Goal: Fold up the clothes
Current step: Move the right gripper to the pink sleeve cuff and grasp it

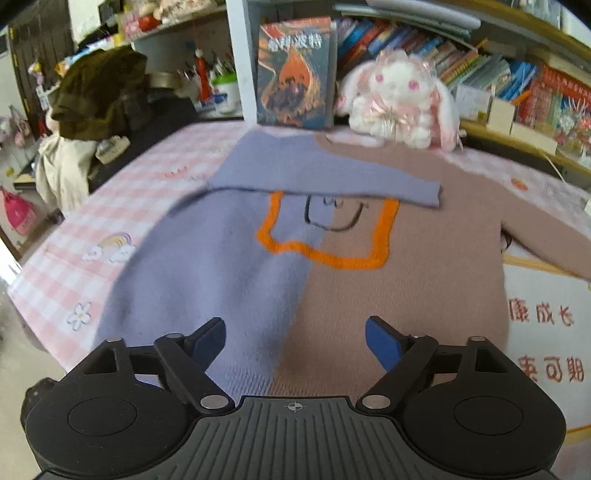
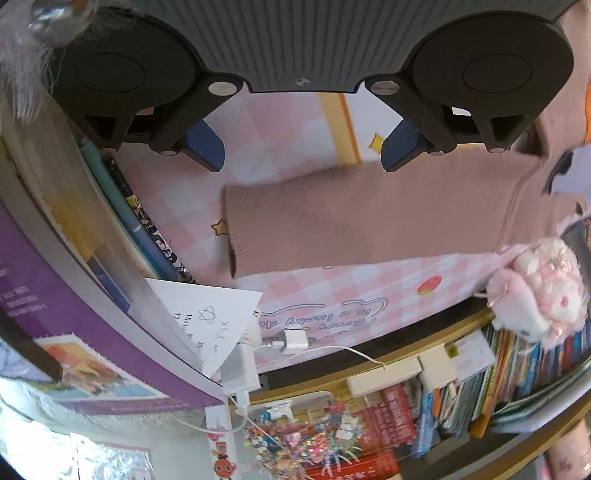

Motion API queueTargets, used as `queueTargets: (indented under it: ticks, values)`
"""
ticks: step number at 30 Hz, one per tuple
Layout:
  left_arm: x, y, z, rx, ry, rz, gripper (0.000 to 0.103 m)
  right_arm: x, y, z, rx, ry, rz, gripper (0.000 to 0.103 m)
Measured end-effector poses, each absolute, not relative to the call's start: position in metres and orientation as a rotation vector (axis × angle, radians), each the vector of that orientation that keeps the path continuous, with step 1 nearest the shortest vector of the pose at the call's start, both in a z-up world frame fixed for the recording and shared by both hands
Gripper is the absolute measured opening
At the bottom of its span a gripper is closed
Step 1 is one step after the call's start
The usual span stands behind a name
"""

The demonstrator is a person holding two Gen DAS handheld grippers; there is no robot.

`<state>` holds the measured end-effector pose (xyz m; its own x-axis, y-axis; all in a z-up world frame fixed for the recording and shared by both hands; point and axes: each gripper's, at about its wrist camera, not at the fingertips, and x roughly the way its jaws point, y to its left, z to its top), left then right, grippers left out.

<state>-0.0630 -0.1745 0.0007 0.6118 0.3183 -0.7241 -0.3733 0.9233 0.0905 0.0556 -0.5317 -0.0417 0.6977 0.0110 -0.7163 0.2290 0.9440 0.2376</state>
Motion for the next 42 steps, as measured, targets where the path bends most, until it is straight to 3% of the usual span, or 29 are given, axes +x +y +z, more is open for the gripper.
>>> queueTargets:
  ticks: [16, 18, 20, 22, 31, 33, 35, 42]
  values:
    - [-0.069, -0.177, 0.013, 0.011, 0.88, 0.497, 0.087, 0.081, -0.533, -0.05, 0.563, 0.676, 0.012, 0.089]
    - [-0.07, -0.176, 0.014, 0.016, 0.888, 0.504, 0.087, 0.084, -0.532, -0.051, 0.58, 0.666, 0.031, 0.085]
    - [-0.072, -0.175, 0.014, 0.017, 0.892, 0.512, 0.087, 0.087, -0.543, -0.053, 0.622, 0.638, -0.026, 0.072]
    - [-0.072, -0.173, 0.013, 0.013, 0.899, 0.524, 0.087, 0.09, -0.558, -0.055, 0.678, 0.609, -0.087, 0.069]
    - [-0.064, -0.178, 0.012, 0.02, 0.911, 0.507, 0.087, 0.111, -0.563, -0.051, 0.528, 0.602, -0.275, 0.067]
    - [-0.061, -0.178, 0.012, 0.023, 0.913, 0.499, 0.087, 0.113, -0.563, -0.053, 0.598, 0.605, -0.213, 0.066]
    - [-0.059, -0.179, 0.011, 0.029, 0.914, 0.488, 0.087, 0.113, -0.567, -0.06, 0.764, 0.622, -0.077, 0.051]
    - [-0.054, -0.178, 0.009, 0.031, 0.918, 0.476, 0.087, 0.112, -0.565, -0.076, 0.997, 0.689, 0.117, 0.05]
